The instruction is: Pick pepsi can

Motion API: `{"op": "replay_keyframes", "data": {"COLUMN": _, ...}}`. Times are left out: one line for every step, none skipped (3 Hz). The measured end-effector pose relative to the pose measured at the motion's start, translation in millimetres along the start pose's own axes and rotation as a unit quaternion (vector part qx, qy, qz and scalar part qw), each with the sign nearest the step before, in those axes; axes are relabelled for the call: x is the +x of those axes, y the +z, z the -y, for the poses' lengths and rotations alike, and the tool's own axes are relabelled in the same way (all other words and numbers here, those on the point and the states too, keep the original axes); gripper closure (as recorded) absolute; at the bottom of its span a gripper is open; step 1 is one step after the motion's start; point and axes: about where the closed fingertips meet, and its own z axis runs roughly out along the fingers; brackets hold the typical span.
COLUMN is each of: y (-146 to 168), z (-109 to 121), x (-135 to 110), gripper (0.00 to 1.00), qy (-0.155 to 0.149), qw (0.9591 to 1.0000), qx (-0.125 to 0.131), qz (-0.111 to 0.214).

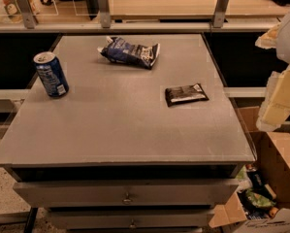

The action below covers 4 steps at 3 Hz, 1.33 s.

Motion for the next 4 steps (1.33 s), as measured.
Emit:
{"op": "replay_keyframes", "data": {"y": 0, "z": 0, "x": 0, "gripper": 0.00, "qy": 0.000, "qw": 1.0000, "qx": 0.000, "qz": 0.000}}
{"op": "replay_keyframes", "data": {"y": 1, "z": 2, "x": -6, "gripper": 0.00, "qy": 0.009, "qw": 0.9999, "qx": 0.004, "qz": 0.013}}
{"op": "replay_keyframes", "data": {"y": 13, "z": 7, "x": -36, "gripper": 0.00, "qy": 0.036, "qw": 0.9972, "qx": 0.005, "qz": 0.064}}
{"op": "replay_keyframes", "data": {"y": 22, "z": 19, "x": -92, "gripper": 0.00, "qy": 0.057, "qw": 0.9873, "qx": 0.002, "qz": 0.148}}
